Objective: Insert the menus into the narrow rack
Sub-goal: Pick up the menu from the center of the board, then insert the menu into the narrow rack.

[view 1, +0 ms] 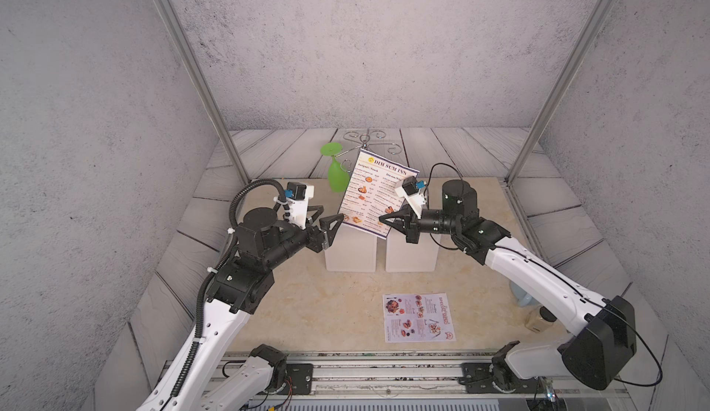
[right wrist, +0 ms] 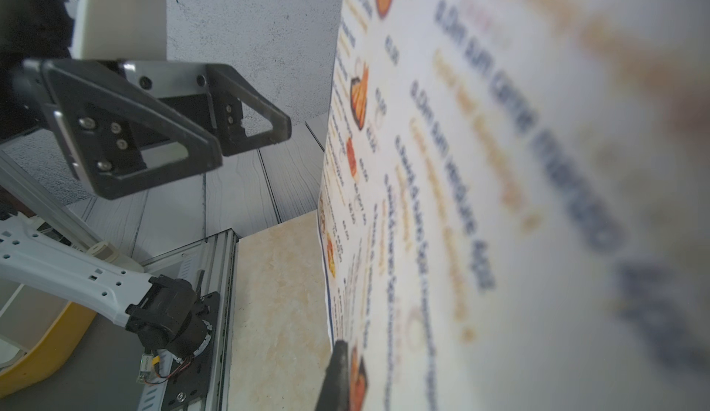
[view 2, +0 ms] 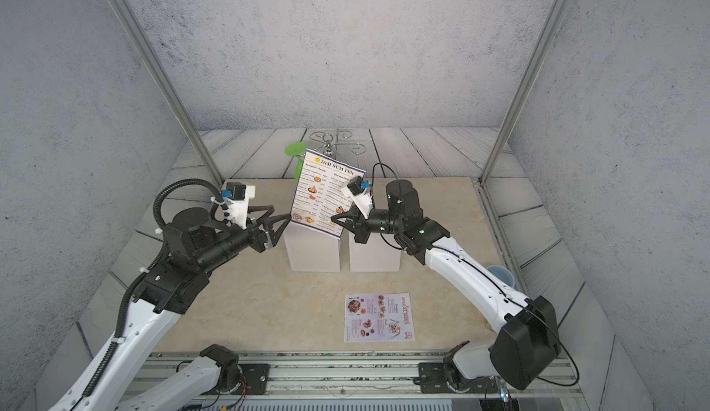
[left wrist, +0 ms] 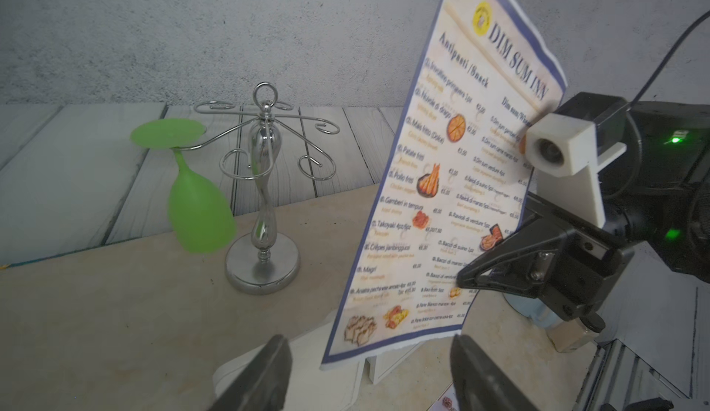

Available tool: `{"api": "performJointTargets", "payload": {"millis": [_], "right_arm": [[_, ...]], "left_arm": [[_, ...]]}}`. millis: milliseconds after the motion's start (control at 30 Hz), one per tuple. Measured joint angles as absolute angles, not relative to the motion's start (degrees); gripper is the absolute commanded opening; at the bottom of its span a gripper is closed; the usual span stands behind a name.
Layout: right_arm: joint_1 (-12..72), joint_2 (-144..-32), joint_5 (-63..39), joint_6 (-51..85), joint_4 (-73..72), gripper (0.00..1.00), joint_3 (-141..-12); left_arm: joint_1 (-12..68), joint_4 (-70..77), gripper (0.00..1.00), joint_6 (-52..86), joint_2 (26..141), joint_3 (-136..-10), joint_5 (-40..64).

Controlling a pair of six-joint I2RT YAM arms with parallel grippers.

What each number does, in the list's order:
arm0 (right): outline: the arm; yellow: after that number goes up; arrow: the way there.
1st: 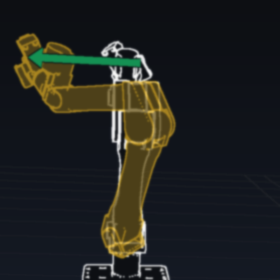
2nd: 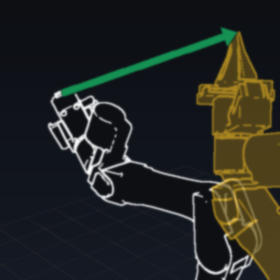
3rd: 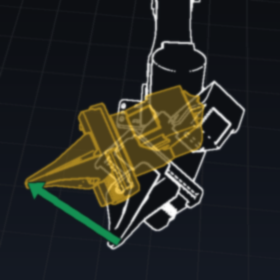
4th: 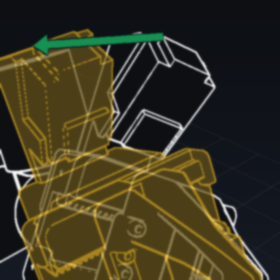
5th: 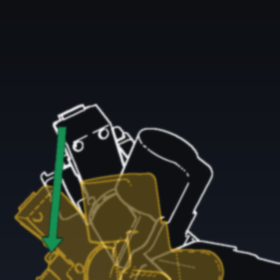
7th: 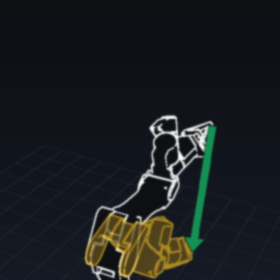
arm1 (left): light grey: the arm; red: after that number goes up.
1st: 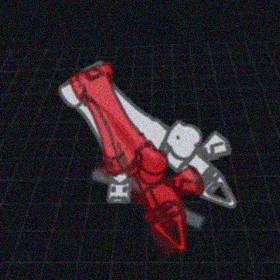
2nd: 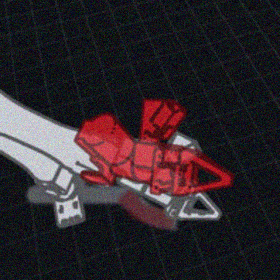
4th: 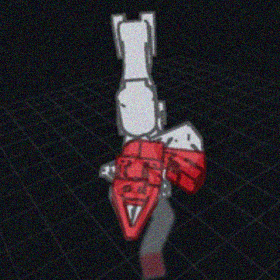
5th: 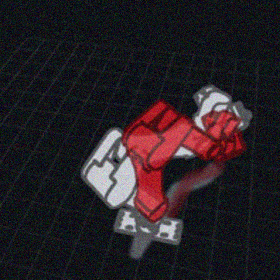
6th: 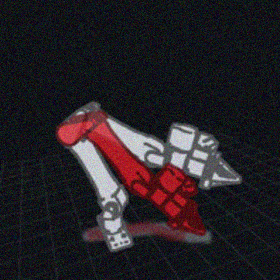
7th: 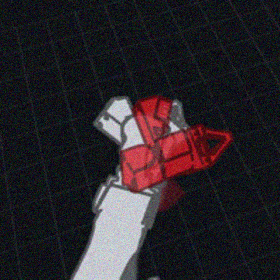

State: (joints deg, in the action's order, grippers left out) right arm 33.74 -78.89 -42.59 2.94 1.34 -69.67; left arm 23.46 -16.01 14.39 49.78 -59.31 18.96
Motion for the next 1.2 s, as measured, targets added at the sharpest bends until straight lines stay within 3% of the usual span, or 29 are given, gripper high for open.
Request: {"api": "performJointTargets", "payload": {"millis": [700,1200], "right_arm": [[33.76,-91.64,-42.02,5.06,-7.31,0.00,-77.93],[33.76,-102.08,-49.52,3.99,-5.98,0.00,-87.94]], "left_arm": [[23.49,-17.15,0.69,21.52,42.06,-46.54,13.10],[23.49,-17.80,0.69,23.40,40.36,-43.18,13.32]]}}
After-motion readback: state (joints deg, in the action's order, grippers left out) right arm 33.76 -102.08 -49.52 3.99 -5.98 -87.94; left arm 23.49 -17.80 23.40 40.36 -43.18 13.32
